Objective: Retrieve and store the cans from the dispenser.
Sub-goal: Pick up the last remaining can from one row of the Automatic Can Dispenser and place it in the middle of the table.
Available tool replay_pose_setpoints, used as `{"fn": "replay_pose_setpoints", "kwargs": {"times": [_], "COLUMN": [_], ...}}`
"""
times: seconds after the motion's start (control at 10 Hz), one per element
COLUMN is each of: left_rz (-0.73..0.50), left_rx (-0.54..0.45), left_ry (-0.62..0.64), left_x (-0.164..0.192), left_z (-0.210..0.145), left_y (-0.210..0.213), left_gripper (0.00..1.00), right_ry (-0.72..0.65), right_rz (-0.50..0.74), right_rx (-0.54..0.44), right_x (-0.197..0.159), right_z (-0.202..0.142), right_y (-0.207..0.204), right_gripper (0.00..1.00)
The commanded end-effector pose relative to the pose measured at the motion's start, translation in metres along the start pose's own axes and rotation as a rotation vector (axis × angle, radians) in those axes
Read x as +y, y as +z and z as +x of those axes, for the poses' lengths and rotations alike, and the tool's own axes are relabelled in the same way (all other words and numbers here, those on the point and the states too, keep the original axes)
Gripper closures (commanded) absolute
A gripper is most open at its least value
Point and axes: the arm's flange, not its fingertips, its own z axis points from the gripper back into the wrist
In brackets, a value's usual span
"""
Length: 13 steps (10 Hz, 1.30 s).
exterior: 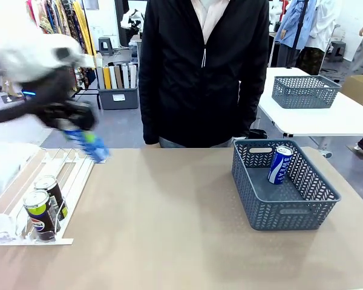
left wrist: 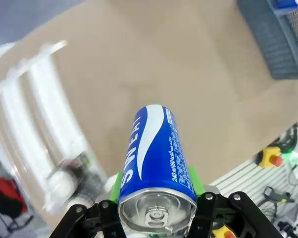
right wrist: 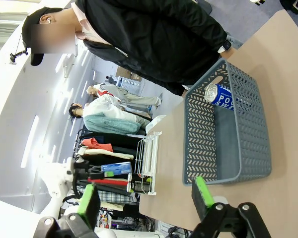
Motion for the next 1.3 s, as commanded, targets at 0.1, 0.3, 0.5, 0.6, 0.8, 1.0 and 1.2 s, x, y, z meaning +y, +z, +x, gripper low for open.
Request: {"fn": "replay_pose_setpoints", "kwargs": {"times": [0.1, 0.3, 0.5, 0.6, 0.8, 1.0, 1.2], "left_rz": [0.043, -0.026, -0.044, -0.031, 0.005, 0.026, 0.037], "left_rx": [0.075, 0.17, 0.256, 0.298, 0.311, 0.328, 0.332], "left_ry": [-0.153, -0.232, -0.289, -0.325, -0.342, -0.354, -0.363], "left_x": [-0.057, -0.093, -0.103, -0.109, -0.111, -0.113, -0.114], "left_z": [0.07, 0.077, 0.069, 0.064, 0.065, 0.066, 0.066], "left_y": [-0.084, -0.145, -0.178, -0.187, -0.191, -0.193, -0.193], "left_gripper": [1.0, 1.0, 1.0, 1.0, 1.0, 1.0, 0.68], "right_ry": [0.016, 0.016, 0.016, 0.016, 0.016, 0.016, 0.016], "right_rz": [0.027, 0.027, 0.027, 0.027, 0.027, 0.027, 0.027], "right_rx": [-0.016, -0.016, -0.016, -0.016, -0.016, -0.016, -0.016], "right_x": [0.002, 0.002, 0.002, 0.002, 0.002, 0.002, 0.002], "right_z": [0.003, 0.003, 0.003, 0.003, 0.003, 0.003, 0.003], "right_y": [-0.001, -0.001, -0.001, -0.001, -0.001, -0.001, -0.001], "right_gripper": [0.0, 0.0, 0.0, 0.0, 0.0, 0.0, 0.0]}}
